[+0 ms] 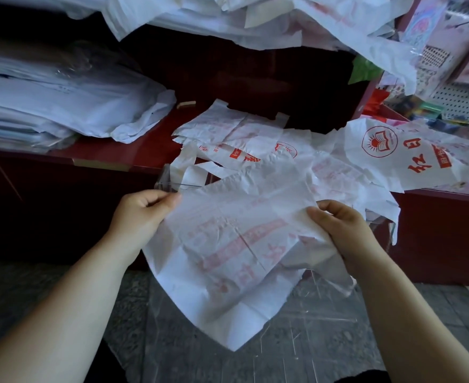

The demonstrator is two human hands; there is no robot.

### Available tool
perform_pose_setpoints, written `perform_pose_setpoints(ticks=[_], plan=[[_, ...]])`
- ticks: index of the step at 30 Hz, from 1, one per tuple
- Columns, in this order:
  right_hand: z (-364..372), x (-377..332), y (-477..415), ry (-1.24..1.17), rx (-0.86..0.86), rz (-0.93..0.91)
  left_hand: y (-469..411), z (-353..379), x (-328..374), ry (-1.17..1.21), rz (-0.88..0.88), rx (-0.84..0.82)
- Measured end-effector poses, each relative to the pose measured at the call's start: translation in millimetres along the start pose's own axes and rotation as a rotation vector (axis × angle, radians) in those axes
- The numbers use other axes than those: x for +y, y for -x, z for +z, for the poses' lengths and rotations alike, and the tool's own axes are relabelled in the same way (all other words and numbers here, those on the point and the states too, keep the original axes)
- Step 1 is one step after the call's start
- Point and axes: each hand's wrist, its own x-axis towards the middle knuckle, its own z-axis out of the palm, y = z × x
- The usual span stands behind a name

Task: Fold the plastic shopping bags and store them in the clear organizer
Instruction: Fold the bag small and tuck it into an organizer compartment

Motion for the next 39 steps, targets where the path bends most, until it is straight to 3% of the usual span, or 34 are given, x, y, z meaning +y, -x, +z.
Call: perform_pose_setpoints(ticks=[10, 12, 16, 19, 24, 29, 31, 33, 37, 39], plan=[[3, 17, 6, -0.17, 0.01, 0.055, -2, 0, 1, 0.14, -0.023, 0.066], [1, 18, 6, -0.163, -0.024, 0.075, -2, -1, 4, 0.096, -0.01, -0.055], [4, 25, 4, 0.002, -0.098, 0.081, 6, 4, 4, -0.163, -0.036, -0.488], [10, 27, 2, 0.073, -0.139, 0.077, 17, 20, -6, -0.337, -0.033, -0.634], [12, 32, -1, 0.128, -0.013, -0.012, 17, 41, -16, -0.445, -0.036, -0.47], [0, 35, 10, 0.098, 0.368, -0.428, 7, 29, -13, -0.145, -0.159, -0.23], [1, 33, 22, 0.123, 0.394, -0.521, 3, 24, -14, -0.057, -0.168, -0.135], [4, 33, 29, 0.208, 0.295, -0.515, -1, 17, -14, 0.013, -0.191, -0.064], [10, 44, 33, 0.571, -0.383, 0.067, -4, 7, -13, 0.027, -0.214, 0.021], [13, 67, 29, 0.719, -0.39, 0.171, -5, 7, -12, 0.021, -0.227, 0.066]])
